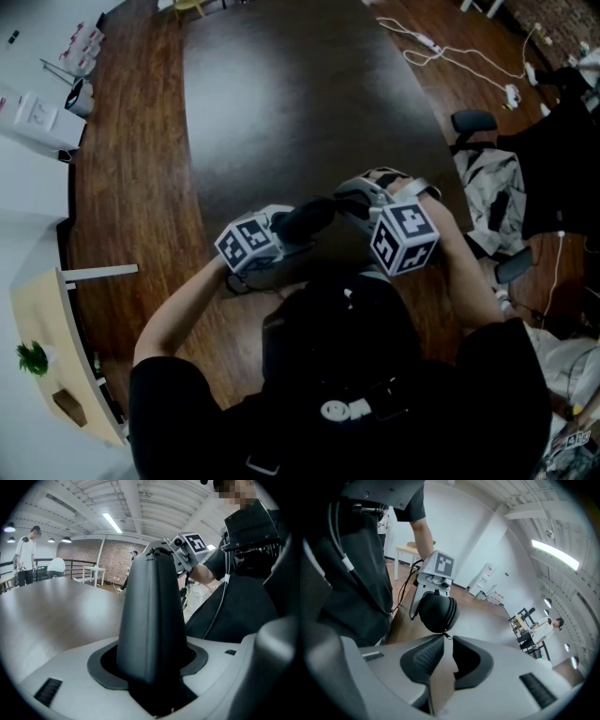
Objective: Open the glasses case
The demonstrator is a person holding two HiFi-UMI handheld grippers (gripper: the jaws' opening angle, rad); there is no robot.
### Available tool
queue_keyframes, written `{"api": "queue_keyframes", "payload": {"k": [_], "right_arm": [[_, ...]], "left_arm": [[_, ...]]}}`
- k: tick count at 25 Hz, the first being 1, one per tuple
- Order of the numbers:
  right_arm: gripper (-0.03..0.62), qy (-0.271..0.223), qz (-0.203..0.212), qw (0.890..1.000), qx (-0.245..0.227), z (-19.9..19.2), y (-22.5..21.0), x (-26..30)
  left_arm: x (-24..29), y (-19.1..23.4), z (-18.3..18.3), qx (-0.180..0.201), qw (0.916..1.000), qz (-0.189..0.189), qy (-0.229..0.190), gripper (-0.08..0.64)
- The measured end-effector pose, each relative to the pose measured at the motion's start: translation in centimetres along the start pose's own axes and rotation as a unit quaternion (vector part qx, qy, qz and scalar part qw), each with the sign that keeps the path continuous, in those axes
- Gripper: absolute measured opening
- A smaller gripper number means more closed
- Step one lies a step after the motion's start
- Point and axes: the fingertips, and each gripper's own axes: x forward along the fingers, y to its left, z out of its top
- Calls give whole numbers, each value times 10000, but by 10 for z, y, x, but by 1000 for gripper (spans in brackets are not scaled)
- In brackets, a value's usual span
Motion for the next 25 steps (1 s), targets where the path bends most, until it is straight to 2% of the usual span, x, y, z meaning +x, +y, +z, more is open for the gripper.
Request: {"api": "queue_keyframes", "payload": {"k": [4,8,15,18,21,25], "right_arm": [[91,203,133,9981,-574,-4,8,-4],[91,475,187,9944,-927,-12,15,-5],[91,700,294,9906,-1142,-26,23,-5],[91,523,296,9941,-899,-18,23,-4],[95,159,228,9992,-285,-8,22,-2],[127,-41,128,9992,372,-6,24,2]], "left_arm": [[3,-2,-5,251,9993,-22,261,261],[7,-2,-7,423,9981,-30,448,261],[10,1,-13,381,9974,-23,610,261],[7,2,-12,277,9981,-10,544,261],[4,4,-10,146,9991,94,396,261],[3,6,-5,142,9992,290,241,261]]}}
